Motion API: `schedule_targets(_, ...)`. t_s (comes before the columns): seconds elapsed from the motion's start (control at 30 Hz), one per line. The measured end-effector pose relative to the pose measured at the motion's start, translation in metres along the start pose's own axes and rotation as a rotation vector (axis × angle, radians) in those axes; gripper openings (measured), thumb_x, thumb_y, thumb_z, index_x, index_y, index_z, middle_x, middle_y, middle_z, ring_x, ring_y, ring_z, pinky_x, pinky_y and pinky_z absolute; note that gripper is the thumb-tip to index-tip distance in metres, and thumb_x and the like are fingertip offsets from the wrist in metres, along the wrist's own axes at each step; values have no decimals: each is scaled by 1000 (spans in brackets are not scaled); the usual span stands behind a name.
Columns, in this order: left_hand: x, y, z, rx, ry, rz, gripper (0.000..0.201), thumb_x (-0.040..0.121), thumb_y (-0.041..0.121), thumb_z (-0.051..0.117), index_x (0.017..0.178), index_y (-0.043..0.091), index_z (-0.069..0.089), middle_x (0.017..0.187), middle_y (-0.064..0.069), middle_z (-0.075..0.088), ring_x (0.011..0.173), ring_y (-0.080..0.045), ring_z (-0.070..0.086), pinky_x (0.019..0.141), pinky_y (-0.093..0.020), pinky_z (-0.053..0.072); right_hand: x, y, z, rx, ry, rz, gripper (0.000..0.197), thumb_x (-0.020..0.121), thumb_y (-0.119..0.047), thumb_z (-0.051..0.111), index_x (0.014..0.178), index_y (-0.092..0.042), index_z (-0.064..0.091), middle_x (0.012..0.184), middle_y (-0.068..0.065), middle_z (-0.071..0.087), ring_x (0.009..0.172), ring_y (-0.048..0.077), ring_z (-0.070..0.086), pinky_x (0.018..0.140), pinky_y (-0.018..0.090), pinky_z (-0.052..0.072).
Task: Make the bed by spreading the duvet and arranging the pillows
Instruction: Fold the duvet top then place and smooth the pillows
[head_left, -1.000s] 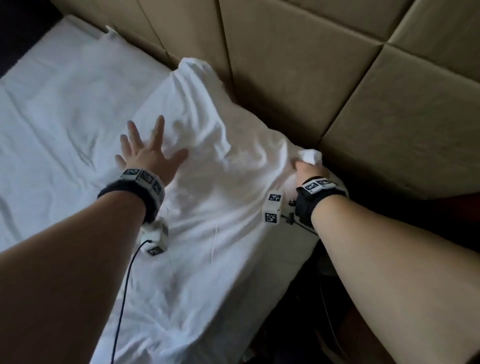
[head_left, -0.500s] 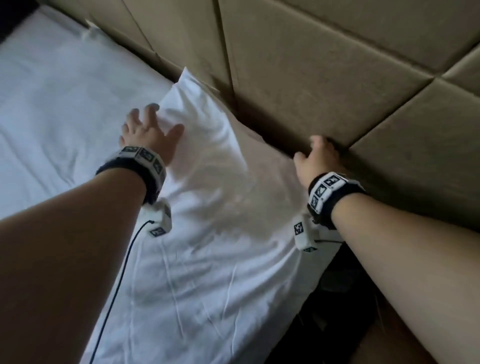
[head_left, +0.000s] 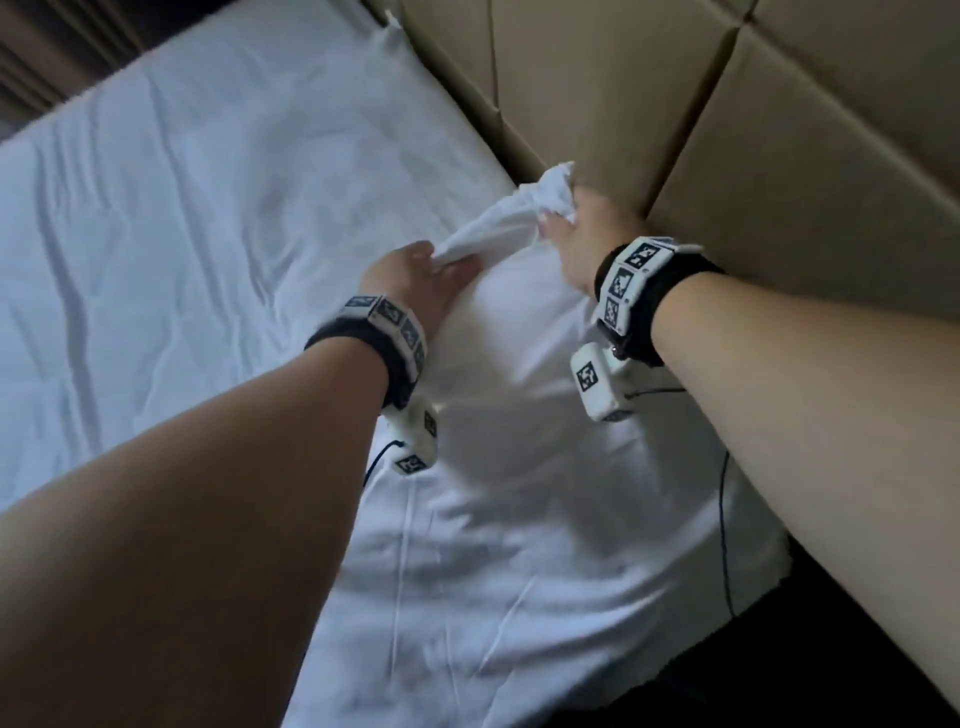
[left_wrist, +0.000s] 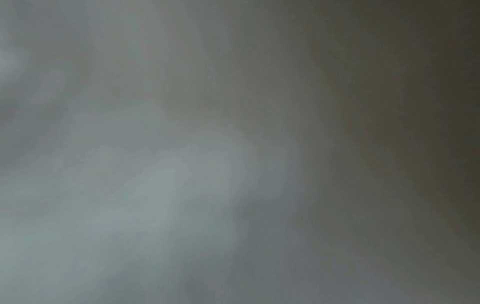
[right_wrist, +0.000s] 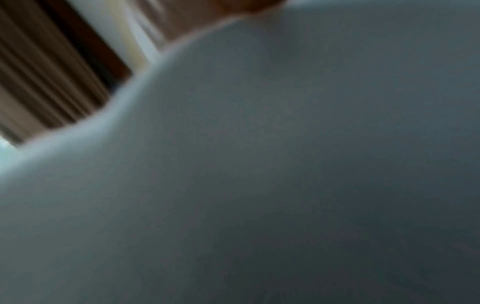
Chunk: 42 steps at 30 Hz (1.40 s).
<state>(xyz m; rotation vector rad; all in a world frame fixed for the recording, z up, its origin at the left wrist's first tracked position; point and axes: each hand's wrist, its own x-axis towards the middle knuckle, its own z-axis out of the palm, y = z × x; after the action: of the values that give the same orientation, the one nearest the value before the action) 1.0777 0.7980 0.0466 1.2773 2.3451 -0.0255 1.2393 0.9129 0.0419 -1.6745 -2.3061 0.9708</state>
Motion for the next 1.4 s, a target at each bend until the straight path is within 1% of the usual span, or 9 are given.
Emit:
schedule_targets(0.1,0,-22,-6,-197,106,-123,34,89,63,53,104,33,58,107,-3,65,104,-32,60,91,-42,50,4,-2,-7,-48,104,92,39,101,-35,52,130,-8,54,131,17,60,121,37,57,98,37,44)
schedule_targets(0.3,-55,-161,-8,-121,67,-415,69,98,66,39,159,41,19,164,-5,30,145,-39,34,117,-57,32,-16,-37,-5,-337,418,51,56,91,-31,54,143,-16,39,144,18,45,132,42,42,106,53,35)
schedule_targets(0.43,-113,-227,6,-286,86,-460,74,97,66,39,162,39,14,169,-2,20,154,-28,24,124,-51,22,-52,-90,50,-489,35,-423,65,95,-49,44,156,-36,24,164,3,22,150,33,19,121,55,10)
schedule_targets(0.53,-178,-271,22,-386,91,-522,67,103,54,44,162,29,24,167,-3,27,153,-24,26,125,-44,22,-71,-65,68,-771,-276,-150,66,96,-64,21,157,-43,5,168,-14,-5,154,32,-7,120,62,-5)
schedule_targets(0.67,-287,-357,55,-431,130,-797,63,99,49,53,153,19,42,151,-17,50,135,-36,51,112,-44,40,-113,-55,73,-679,-114,78,66,95,-53,22,156,-30,12,168,2,1,154,37,-4,119,64,-3)
schedule_targets(1.13,-560,-589,160,-818,153,-1390,63,98,51,53,143,8,53,149,-24,48,132,-40,51,111,-45,39,-441,-233,345,-730,-449,-616,84,93,-71,34,159,-37,-5,168,-3,-16,154,27,-17,122,54,-10)
schedule_targets(1.23,-599,-643,195,-1113,172,-1423,72,95,66,49,151,20,46,156,-19,42,135,-38,50,106,-41,40,-508,-238,392,-761,-516,-696,88,91,-76,32,159,-38,-8,168,-2,-17,154,28,-16,122,56,-9)
schedule_targets(1.33,-613,-696,241,-1658,323,-1398,116,46,97,67,136,24,62,140,-26,57,92,-34,72,85,-47,54,-553,-238,432,-794,-518,-680,88,89,-78,29,157,-41,-12,168,-2,-18,154,28,-16,122,57,-9)
schedule_targets(1.4,-610,-683,219,-1872,424,-1279,78,75,80,65,124,20,70,118,-20,73,88,-34,76,83,-49,58,-566,-236,452,-792,-477,-633,84,91,-77,25,156,-43,-15,167,-2,-20,154,27,-19,121,58,-11)
